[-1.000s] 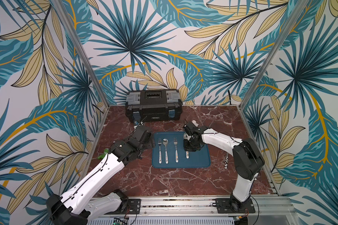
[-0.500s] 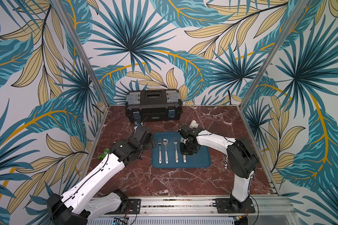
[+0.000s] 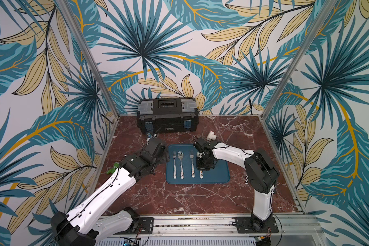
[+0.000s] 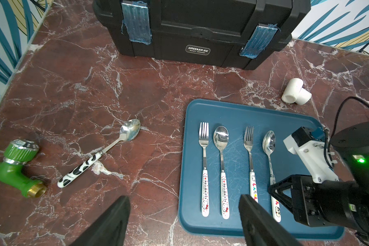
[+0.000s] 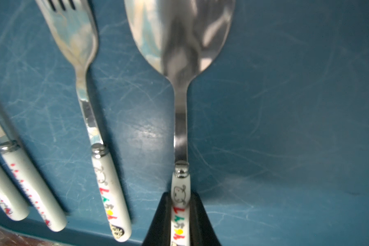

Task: Set the spoon and fork side by side
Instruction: Place the spoon on the tray.

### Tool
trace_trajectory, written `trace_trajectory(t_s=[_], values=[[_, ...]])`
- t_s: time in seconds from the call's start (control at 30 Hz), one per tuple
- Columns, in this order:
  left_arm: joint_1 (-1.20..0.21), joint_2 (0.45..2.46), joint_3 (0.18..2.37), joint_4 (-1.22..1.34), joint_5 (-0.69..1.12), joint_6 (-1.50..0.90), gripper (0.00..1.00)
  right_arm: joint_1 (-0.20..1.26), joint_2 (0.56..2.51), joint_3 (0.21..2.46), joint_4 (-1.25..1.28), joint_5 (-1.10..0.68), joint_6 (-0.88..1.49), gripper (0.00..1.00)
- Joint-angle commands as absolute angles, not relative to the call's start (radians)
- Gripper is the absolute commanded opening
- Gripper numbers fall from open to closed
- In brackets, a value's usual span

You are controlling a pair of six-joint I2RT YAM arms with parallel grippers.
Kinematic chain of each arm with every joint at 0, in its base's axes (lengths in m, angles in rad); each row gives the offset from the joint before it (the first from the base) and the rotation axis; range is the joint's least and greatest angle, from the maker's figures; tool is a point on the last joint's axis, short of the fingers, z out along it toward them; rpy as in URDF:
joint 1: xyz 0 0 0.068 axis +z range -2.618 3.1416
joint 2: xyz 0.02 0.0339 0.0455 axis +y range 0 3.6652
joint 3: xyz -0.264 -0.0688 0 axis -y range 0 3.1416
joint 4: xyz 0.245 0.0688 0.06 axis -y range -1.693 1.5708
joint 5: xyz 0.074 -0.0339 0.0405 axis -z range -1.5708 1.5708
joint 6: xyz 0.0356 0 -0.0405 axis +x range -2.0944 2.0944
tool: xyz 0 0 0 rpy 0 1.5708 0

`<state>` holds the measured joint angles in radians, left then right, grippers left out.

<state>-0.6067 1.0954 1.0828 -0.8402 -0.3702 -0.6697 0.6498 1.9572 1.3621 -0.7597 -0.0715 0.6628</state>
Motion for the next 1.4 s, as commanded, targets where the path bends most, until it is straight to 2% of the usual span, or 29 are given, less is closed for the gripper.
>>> trace_trajectory(t_s=[0.0,0.63,0.87,1.37], values=[[-0.603,1.101,1.056,-0.819,-0.361,-0.669,0.85,0.655,1.975,1.376,-0.764,-0.058,0.678,0.15],[-0.602,1.104,1.029,-0.805,-0.341,-0.679,0.85,0.654,1.993,1.365,-0.737,-0.052,0.685,0.19],[-0.602,1.107,1.031,-0.807,-0.339,-0.675,0.85,0.655,1.978,1.356,-0.737,-0.048,0.686,0.31],[-0.601,1.109,1.037,-0.805,-0.33,-0.692,0.85,0.653,1.855,1.385,-0.777,-0.001,0.646,0.41]])
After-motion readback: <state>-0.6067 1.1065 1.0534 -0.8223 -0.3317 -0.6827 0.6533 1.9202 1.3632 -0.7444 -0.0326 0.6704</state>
